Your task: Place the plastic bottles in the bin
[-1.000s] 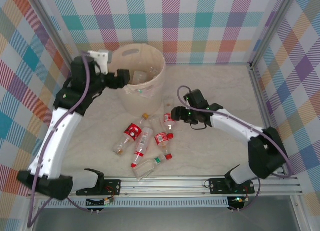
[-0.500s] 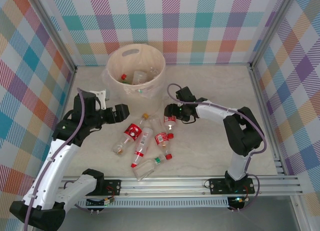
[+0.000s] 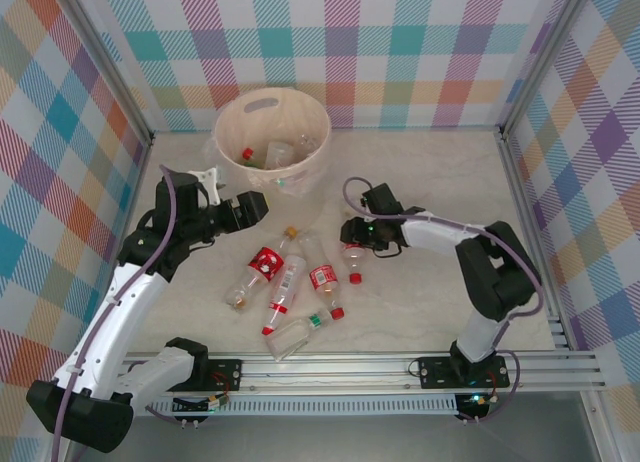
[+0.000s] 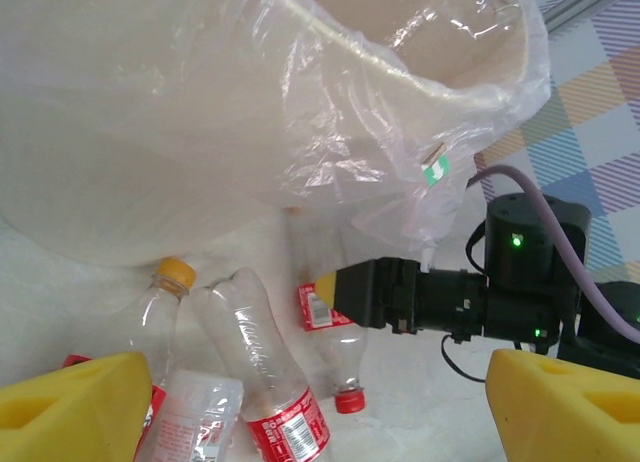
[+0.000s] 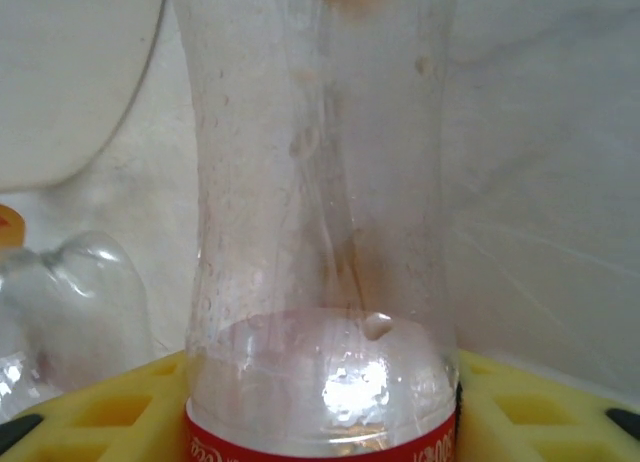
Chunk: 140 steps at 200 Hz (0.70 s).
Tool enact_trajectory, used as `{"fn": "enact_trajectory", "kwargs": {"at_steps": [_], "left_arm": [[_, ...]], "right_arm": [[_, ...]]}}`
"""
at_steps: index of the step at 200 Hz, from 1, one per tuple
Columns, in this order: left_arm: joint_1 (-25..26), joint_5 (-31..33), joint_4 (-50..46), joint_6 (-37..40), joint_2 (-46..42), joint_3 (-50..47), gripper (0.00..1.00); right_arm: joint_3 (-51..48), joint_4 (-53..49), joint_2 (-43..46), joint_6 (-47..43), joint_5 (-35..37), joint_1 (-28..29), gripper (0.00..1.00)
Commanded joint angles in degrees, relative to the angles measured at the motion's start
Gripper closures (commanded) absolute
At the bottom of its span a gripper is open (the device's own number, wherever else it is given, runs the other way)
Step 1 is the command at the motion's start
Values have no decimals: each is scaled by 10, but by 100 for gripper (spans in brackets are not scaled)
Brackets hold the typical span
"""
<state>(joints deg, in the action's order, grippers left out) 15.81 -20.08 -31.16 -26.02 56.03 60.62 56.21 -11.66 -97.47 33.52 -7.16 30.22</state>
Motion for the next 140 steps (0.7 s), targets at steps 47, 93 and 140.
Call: {"fn": "enact_trajectory", "kwargs": {"at_steps": [47,93,140], "left_arm": [[40,-27,30,-39,23,128,13],[142,-41,100,-46,105,209,12],[230,-39,147,-42,221,240,4]], "right_arm": [[-145,49,296,-285,-89,-32,47],[-158,48,410,-302,-147,-32,48],[-152,61,476,-282,-177,-32,49]]}}
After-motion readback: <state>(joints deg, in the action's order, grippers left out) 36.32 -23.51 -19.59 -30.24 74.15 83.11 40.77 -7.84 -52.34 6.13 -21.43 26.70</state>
